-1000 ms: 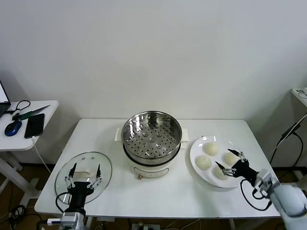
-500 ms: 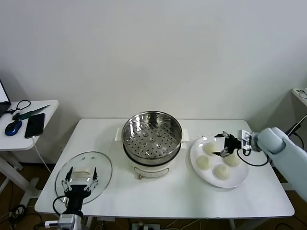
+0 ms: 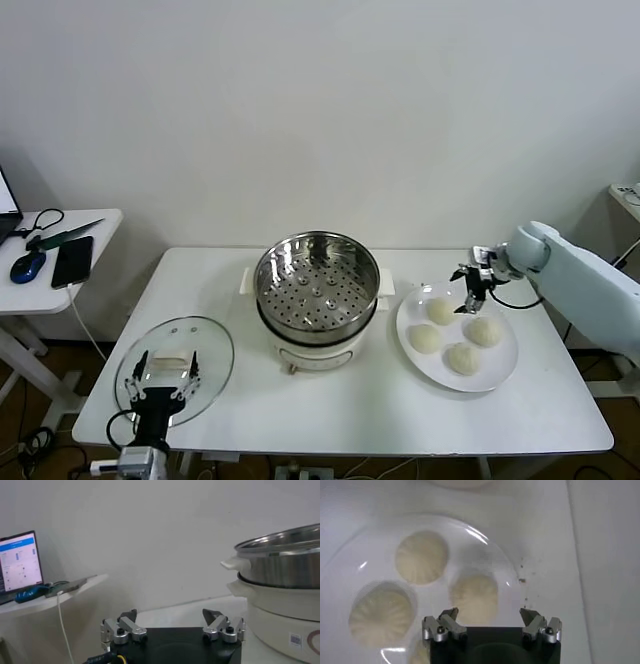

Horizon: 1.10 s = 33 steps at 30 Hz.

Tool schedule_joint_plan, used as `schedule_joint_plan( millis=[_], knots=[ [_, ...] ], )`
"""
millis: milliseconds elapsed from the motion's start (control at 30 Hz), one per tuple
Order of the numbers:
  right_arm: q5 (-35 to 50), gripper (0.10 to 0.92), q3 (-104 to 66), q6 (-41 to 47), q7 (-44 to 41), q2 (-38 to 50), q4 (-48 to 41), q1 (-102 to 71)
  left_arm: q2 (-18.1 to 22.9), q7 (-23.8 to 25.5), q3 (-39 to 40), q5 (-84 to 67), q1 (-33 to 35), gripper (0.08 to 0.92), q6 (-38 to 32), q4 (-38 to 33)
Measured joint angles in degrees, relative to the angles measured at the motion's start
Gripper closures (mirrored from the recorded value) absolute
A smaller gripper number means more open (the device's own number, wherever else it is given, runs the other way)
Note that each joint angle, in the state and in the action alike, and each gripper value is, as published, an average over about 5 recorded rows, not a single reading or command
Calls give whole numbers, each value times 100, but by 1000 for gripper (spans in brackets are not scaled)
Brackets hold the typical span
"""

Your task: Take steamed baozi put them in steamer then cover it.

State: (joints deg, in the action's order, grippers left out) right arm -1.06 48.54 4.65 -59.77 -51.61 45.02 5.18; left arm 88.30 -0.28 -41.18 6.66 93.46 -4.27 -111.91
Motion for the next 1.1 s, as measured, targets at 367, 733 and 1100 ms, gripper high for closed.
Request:
schedule_joint_plan(
  millis=[367, 733, 1100],
  knots=[
    [17, 203, 418, -136, -155, -418, -499, 134, -24, 6, -74, 0, -20, 177, 37, 67],
    [8, 203, 586, -253, -219, -682, -842, 136, -25, -3, -94, 3, -7, 177, 29, 153],
    [-41, 280, 618, -328, -259, -859, -1048, 141, -27, -14, -98, 14, -6, 177, 10, 236]
  ],
)
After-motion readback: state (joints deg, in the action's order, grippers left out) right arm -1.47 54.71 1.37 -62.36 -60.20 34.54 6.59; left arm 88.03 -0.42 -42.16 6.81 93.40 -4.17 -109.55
